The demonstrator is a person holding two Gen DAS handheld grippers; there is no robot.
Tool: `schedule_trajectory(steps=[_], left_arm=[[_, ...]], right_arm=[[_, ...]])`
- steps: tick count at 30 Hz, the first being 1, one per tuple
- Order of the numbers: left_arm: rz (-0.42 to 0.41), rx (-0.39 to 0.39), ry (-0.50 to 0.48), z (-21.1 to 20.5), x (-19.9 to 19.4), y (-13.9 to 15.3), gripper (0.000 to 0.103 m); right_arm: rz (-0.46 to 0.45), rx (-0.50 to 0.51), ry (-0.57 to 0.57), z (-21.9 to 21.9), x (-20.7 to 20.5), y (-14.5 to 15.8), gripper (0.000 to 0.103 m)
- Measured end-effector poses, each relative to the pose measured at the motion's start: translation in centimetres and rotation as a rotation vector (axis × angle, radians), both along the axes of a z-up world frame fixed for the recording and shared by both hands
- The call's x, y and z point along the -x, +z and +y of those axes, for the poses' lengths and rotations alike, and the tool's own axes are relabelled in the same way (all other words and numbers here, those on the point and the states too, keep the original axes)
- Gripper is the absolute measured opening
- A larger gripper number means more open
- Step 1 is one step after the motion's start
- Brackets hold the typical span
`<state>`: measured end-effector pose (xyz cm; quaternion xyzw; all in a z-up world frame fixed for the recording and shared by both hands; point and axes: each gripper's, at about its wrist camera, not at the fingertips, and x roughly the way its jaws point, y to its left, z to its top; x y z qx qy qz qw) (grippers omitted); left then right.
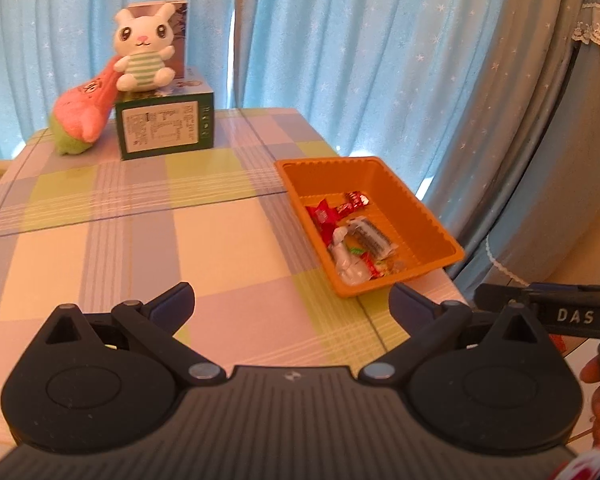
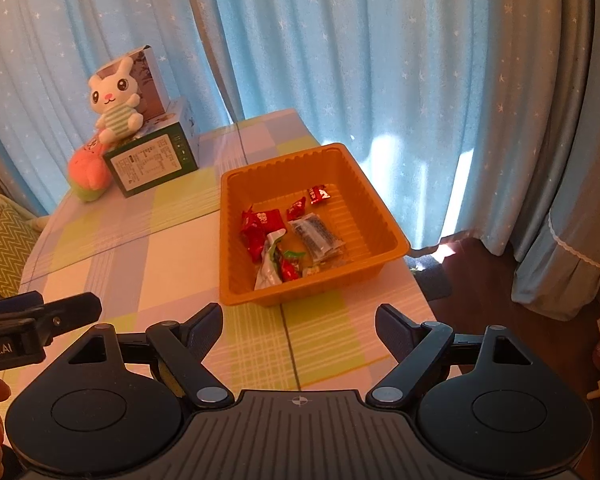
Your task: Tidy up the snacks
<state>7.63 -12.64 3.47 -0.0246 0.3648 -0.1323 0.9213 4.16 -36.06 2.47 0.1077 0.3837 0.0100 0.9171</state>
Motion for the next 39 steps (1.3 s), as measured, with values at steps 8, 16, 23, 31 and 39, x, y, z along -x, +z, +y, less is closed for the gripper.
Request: schedule_trajectory(steps=[8,16,23,31,39], left_arm=[[0.027,-0.028,0.045,1.7,3.3,0.1,0.103],[0.017,-0.054,0.071,2.5,5.5,0.5,0.103],[0.025,-0.055,0.061,2.5,6.1,0.1,0.103],[0.03,-0.056,0.058,2.4,6.2,-0.1,0.103],[0.025,-0.052,0.055,2.4,6.1,0.0,0.103]], right_arm=[[0.008,0.026,0.027,1.8,3.0,0.6,0.083],[0.01,0.026,0.037,2.9,4.6,1.1,0.083],[0.001,0.035,0.059,3.8,5.5,1.5,0.083],[0.008,0.034,0.058,3.9,5.5,1.0,0.083],[0.009,0.035,0.055,3.8,5.5,0.9,0.083]])
